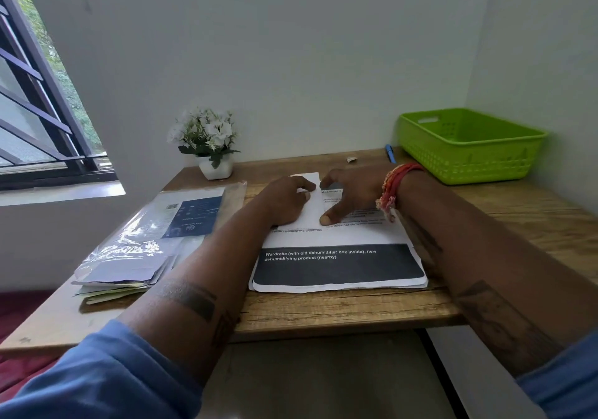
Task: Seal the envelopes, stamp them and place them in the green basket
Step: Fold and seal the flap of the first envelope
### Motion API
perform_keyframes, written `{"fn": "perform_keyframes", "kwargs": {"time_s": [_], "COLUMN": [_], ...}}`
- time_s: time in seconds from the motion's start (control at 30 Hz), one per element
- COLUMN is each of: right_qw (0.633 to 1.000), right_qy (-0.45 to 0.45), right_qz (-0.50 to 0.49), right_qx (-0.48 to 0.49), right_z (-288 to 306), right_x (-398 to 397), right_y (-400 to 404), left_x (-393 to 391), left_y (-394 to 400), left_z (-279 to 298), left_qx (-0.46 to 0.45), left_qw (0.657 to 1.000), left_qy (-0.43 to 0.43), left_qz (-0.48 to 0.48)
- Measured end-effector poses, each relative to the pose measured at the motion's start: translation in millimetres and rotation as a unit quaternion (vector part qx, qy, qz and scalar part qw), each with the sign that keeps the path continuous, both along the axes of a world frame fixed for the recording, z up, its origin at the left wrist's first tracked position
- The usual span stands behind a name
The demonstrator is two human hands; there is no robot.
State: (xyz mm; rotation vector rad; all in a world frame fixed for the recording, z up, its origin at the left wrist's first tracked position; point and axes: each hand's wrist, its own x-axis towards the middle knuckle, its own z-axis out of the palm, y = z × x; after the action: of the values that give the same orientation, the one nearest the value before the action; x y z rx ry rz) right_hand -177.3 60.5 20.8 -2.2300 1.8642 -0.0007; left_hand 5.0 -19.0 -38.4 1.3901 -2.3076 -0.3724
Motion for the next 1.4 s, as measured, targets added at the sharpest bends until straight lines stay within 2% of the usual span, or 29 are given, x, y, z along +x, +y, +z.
{"fn": "perform_keyframes", "kwargs": {"time_s": [0.17, 0.23, 0.33, 0.4, 0.53, 0.67, 0.83, 0.97, 1.07, 1.23, 1.33, 1.4], "right_qw": [1.0, 0.997, 0.974, 0.958, 0.955, 0.955, 0.947, 0.948, 0.951, 0.958, 0.947, 0.937], "right_qy": [-0.021, -0.081, -0.187, -0.196, -0.168, -0.151, -0.177, -0.178, -0.125, -0.053, -0.034, -0.036], "right_qz": [0.01, 0.002, -0.016, -0.006, 0.031, 0.082, 0.141, 0.196, 0.245, 0.221, 0.238, 0.252], "right_qx": [0.011, -0.014, -0.131, -0.21, -0.244, -0.24, -0.23, -0.174, -0.137, -0.175, -0.21, -0.24], "right_z": [-1.6, -6.9, -14.0, -13.0, -5.8, -0.4, 6.6, -0.7, -9.8, -25.5, -30.1, -32.6], "right_x": [-1.6, -3.1, 0.1, 4.8, 18.9, 55.3, 121.2, 174.9, 209.0, 244.4, 251.9, 254.0], "right_y": [3.1, 4.1, 5.6, 9.9, 23.1, 39.8, 59.6, 68.8, 77.4, 80.4, 86.1, 91.6], "left_x": [-0.4, -0.1, 2.5, 5.7, 25.7, 67.0, 130.8, 192.5, 226.1, 250.8, 254.5, 256.2], "left_y": [2.1, 3.8, 13.9, 23.7, 47.7, 78.7, 121.8, 154.6, 176.5, 195.8, 203.0, 204.5], "left_z": [-1.3, -2.1, 0.4, 8.4, 30.8, 47.8, 54.1, 48.4, 41.9, 33.5, 28.2, 24.6], "left_qx": [0.004, -0.002, -0.031, -0.054, -0.07, -0.092, -0.106, -0.103, -0.136, -0.09, -0.049, -0.041], "left_qw": [1.0, 1.0, 0.999, 0.996, 0.991, 0.989, 0.985, 0.986, 0.981, 0.985, 0.986, 0.987], "left_qy": [-0.006, 0.0, 0.026, 0.067, 0.11, 0.102, 0.084, 0.058, 0.02, -0.022, -0.076, -0.073], "left_qz": [-0.002, -0.004, -0.004, -0.001, 0.017, 0.047, 0.103, 0.12, 0.135, 0.145, 0.14, 0.139]}}
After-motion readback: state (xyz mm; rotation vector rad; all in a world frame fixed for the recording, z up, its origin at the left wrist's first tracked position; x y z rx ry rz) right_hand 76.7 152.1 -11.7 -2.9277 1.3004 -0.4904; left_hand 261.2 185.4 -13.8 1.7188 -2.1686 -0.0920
